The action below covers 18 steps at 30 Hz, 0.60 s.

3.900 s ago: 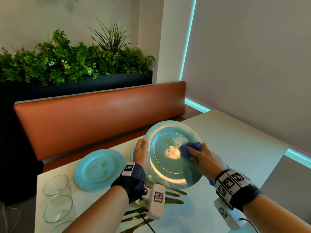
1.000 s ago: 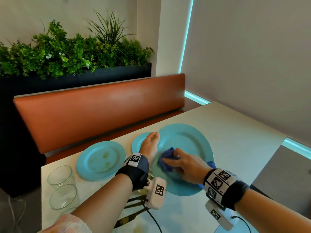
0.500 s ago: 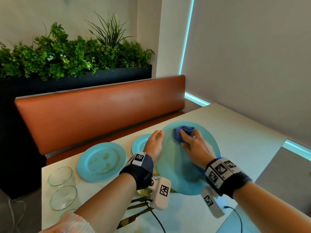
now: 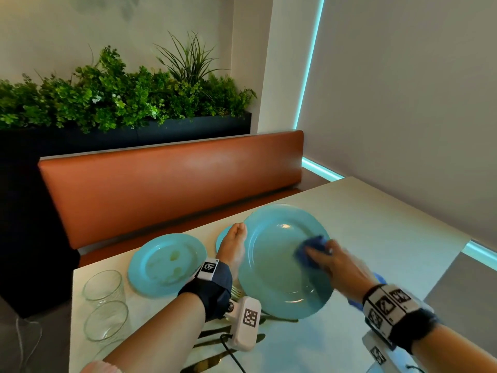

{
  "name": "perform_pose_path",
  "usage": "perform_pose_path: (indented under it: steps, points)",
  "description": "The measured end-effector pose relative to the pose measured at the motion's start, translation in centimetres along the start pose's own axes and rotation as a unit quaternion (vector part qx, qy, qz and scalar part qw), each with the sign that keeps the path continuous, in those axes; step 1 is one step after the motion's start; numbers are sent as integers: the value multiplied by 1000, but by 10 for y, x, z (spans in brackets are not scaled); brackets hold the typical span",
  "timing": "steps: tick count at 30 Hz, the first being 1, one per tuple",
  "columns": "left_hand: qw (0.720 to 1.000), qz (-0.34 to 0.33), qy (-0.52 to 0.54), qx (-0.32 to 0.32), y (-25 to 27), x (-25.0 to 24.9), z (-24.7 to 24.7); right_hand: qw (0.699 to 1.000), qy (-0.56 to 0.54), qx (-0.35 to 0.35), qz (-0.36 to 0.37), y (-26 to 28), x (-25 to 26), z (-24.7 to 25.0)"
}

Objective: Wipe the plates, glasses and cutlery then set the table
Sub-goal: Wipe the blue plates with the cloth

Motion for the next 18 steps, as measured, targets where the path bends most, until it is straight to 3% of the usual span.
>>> perform_pose_path:
  steps: [2,5,9,12,18]
  points:
    - [1000,3,10,28,5,0,-12,995,-35,-51,-74,-16,-9,14]
    - [998,0,10,61,12,-5,-30,991,-87,-62,-80,-35,13,17]
    - [998,4,9,60,14,-5,-31,992,-127,-19,6,-29,71,-2]
    - [997,47,32,52,13,4,-23,989,-112,-12,93,-10,104,-19]
    - [999,41,-5,10,16,8,-13,975,-44,66,210,17,92,-40]
Point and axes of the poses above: each hand's wrist, its own y-axis away from the middle knuckle, its own z-axis out of the back of the hand, x = y × z, the point moved 5 cm from there along -y, towards the middle knuckle, and after that the axes turned 8 degrees about x, right-handed, at the moved point
